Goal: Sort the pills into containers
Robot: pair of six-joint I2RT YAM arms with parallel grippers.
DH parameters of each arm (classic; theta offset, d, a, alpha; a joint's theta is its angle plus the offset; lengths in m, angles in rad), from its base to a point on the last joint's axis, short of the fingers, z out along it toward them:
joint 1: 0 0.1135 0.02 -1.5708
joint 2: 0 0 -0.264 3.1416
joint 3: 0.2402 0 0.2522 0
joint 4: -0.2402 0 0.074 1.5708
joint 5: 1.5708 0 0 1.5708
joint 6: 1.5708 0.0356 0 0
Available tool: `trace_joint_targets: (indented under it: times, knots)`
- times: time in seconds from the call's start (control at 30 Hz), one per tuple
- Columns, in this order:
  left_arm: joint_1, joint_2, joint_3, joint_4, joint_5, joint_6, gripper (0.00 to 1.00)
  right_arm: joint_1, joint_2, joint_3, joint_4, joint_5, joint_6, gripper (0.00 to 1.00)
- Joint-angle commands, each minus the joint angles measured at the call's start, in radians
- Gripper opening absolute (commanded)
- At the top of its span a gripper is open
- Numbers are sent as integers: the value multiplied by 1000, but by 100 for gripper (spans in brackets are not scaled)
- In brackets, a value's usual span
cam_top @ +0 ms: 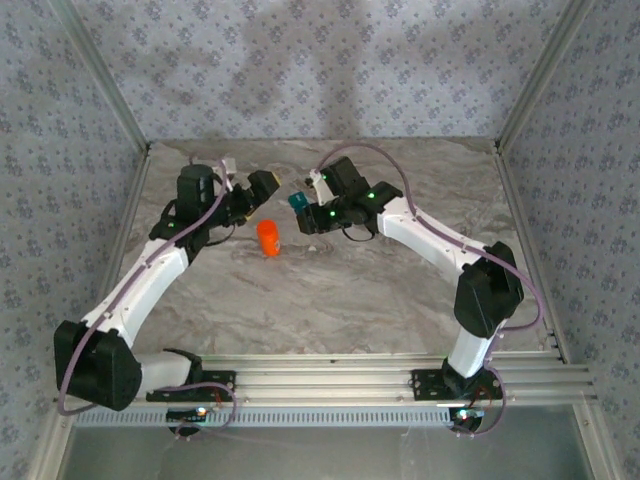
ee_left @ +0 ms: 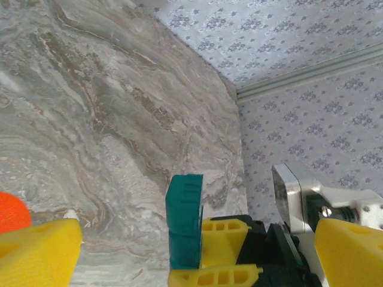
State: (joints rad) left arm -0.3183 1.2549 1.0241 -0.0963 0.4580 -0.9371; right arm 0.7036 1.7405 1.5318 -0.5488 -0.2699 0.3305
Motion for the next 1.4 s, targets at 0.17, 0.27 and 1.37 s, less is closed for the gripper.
trace_joint_targets:
  times: [0.17,0.27,1.37]
  knots:
    - [-40,24,54,98,20,-39,99,36,27,73,19,-17,42,30]
    - [-48,27,55,110,19,-47,99,46,34,84,20,-15,46,30]
    - [-74,-35,0,130,-2,-83,99,44,50,103,62,-22,92,29]
